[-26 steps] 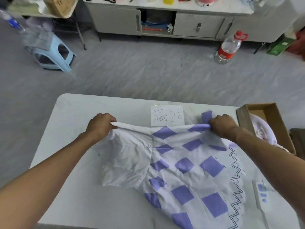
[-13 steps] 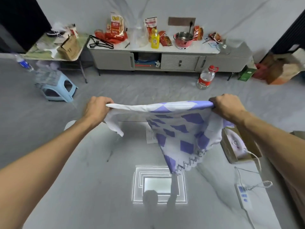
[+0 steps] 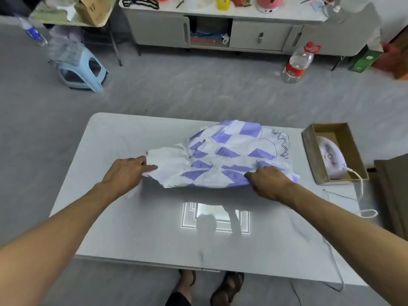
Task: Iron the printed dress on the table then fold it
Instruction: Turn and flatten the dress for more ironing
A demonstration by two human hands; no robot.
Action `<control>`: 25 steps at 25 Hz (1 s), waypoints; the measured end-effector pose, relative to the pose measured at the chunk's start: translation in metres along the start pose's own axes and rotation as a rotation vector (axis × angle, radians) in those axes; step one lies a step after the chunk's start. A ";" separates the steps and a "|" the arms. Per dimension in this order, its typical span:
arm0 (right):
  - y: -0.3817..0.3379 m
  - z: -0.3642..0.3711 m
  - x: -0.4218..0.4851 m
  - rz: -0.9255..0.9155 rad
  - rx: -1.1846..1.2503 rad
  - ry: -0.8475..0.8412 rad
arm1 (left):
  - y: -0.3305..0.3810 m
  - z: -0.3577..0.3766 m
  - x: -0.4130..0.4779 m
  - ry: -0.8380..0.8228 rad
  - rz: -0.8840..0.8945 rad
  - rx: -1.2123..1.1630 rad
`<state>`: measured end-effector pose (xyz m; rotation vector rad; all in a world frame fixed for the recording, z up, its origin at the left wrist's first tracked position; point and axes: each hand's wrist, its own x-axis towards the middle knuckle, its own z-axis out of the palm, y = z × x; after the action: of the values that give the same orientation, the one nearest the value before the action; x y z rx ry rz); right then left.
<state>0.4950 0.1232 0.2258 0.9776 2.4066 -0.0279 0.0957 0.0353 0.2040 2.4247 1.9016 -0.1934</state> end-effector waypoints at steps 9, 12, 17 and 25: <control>-0.108 0.209 0.050 -0.131 0.350 -0.424 | 0.049 0.200 -0.047 -0.628 0.084 -0.189; -0.101 0.201 0.079 -0.087 0.521 -0.539 | 0.038 0.210 -0.043 -1.105 -0.191 -0.466; -0.072 0.125 0.188 0.091 0.623 -0.053 | -0.024 0.206 -0.008 -0.419 -0.860 -0.777; -0.176 0.078 0.438 -0.092 0.552 0.079 | -0.079 0.315 -0.013 -0.247 -1.210 -0.816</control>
<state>0.1573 0.2575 -0.0856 1.1114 2.5691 -0.7319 -0.0041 0.0037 -0.1035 0.5790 2.3544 0.2060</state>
